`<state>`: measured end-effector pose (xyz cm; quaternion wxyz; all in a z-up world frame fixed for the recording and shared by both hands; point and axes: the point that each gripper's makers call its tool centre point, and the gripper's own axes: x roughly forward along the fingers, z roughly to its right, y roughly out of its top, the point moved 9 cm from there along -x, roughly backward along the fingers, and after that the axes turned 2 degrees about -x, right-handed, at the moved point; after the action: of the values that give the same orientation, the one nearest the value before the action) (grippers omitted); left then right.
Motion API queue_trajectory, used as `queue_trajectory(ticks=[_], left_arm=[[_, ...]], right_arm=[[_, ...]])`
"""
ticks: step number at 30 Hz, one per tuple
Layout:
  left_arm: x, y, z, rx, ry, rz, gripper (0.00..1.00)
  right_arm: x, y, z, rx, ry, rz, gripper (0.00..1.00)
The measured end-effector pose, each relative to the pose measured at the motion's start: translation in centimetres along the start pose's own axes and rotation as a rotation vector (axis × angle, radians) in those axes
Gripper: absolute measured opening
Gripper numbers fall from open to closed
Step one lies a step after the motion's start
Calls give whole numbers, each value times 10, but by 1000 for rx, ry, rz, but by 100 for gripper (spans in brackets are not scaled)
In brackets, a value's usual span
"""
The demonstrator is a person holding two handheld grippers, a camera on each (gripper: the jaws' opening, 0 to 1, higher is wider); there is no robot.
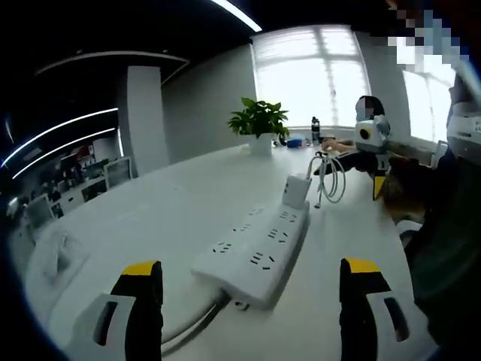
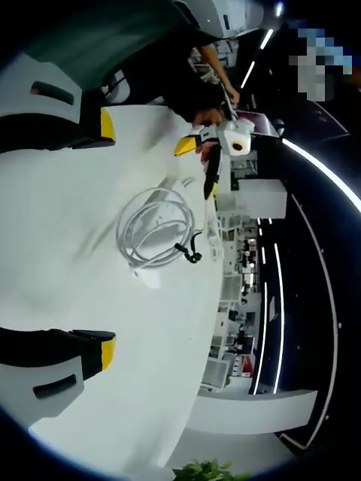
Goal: Straighten the power strip on the desk, plug the charger into it
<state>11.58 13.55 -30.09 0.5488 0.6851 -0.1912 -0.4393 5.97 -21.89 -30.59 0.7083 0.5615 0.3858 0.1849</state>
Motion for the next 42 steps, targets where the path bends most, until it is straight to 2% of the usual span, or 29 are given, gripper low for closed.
queue_trajectory(ticks=[7, 29, 42], left_arm=[[-6, -2, 8, -23, -17, 20, 99], [-29, -12, 23, -56, 69, 44, 99], [-55, -11, 31, -58, 121, 66, 99]], right_arm=[[3, 1, 0, 9, -2, -4, 100], [9, 5, -3, 9, 12, 3, 99], [9, 10, -7, 4, 6, 5, 99]])
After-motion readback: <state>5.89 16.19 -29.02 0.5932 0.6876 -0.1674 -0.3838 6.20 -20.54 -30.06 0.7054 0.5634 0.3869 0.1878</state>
